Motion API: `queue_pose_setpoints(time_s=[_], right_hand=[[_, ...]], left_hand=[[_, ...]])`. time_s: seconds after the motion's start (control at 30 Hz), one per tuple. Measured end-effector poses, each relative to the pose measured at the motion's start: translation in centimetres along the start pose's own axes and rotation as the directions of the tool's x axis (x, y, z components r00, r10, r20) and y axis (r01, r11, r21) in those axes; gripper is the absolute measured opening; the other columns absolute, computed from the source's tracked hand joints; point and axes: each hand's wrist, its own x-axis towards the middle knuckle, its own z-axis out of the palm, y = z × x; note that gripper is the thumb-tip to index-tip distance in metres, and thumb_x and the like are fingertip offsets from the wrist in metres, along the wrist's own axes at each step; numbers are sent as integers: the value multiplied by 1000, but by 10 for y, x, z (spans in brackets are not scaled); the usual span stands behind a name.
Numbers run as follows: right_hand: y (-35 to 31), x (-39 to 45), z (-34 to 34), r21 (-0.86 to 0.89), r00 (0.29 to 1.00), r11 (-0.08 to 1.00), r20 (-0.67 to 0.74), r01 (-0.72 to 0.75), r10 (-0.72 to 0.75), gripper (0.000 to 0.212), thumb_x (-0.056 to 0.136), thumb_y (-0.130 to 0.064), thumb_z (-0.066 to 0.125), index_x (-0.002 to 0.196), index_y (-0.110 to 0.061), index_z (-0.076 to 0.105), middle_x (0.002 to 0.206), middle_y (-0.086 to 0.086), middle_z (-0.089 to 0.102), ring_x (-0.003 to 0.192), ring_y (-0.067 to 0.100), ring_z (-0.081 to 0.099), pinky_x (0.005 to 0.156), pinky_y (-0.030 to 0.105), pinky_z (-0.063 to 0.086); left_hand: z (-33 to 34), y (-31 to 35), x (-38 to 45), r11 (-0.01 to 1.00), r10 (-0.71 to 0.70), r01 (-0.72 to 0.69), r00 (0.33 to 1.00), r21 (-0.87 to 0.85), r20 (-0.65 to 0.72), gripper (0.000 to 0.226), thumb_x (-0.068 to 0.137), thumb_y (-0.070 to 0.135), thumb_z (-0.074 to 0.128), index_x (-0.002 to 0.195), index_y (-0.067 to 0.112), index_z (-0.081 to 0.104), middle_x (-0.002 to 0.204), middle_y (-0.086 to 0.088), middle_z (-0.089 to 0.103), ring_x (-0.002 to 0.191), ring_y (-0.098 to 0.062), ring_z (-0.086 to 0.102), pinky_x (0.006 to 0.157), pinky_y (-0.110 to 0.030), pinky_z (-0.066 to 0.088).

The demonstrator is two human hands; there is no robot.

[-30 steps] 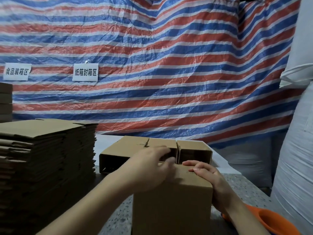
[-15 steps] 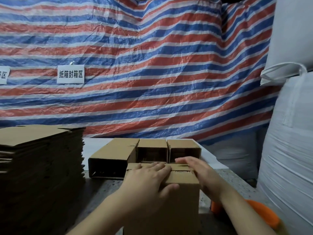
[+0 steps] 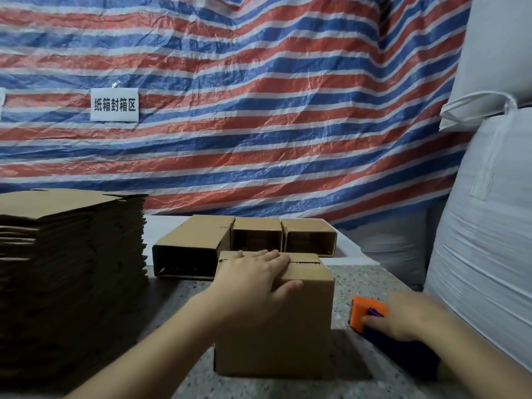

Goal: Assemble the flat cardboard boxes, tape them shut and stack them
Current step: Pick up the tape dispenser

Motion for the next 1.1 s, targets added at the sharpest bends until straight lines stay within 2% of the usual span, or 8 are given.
queue_pose_setpoints(time_s=[0.23,0.4,0.5,0.63,0.7,0.77,0.93,1.1], right_hand=[[13,-5,28,166,998,985,23,-54,50,52,86,-76,50,73,-26,51,75,-8,58,67,7,55,53,24,36],[17,-10,41,258,997,965,-56,-37,54,50,86,-73,52,70,-26,46,70,-8,54,64,9,54,51,25,33],[14,-14,44,192,994,981,-109,1,20,49,92,-69,47,72,-25,51,72,-7,56,65,6,53,53,24,36],[14,-15,26,309,979,951,-196,13,50,41,99,-60,43,93,-25,64,81,-4,66,73,10,62,65,26,50],[17,-12,-6,492,973,869,-218,45,73,47,100,-57,46,84,-18,67,67,-2,67,63,12,63,57,28,46],[20,-13,-49,710,963,696,-249,110,102,54,99,-54,51,72,-11,68,54,3,67,54,20,64,51,28,42],[5,-17,-143,949,962,167,-274,269,10,52,94,-60,53,93,-11,72,75,7,77,64,22,73,63,34,50],[-31,-15,-174,962,919,11,-257,273,-300,62,82,-66,63,105,-9,70,84,13,73,66,23,71,56,33,57]], left_hand=[[1,-1,1,1000,1,-1,1000,1,-2,71,93,73,20,153,36,24,161,9,27,148,-12,24,120,-46,20],[3,-3,2,1000,15,-15,1000,-7,-5,70,94,73,21,153,36,24,160,10,28,148,-13,24,120,-46,21],[4,-4,2,1000,18,-18,1000,-14,-6,69,94,72,22,153,36,25,160,10,28,148,-13,24,121,-46,21],[4,-3,1,999,31,-32,999,-37,-20,67,94,71,24,151,35,28,159,10,31,147,-14,26,120,-45,22],[2,-3,1,998,38,-39,999,-46,-18,66,95,71,24,150,35,30,158,9,33,147,-15,27,120,-46,23],[3,-3,1,998,36,-36,999,-54,-9,65,95,70,25,150,35,29,158,9,32,147,-15,26,120,-46,22],[2,-3,1,997,28,-28,1000,-66,-7,68,94,71,25,152,35,25,159,9,29,148,-15,23,121,-46,18],[2,-5,1,992,-11,12,1000,-129,8,82,90,76,30,155,27,18,159,6,31,147,-15,25,121,-43,20]])
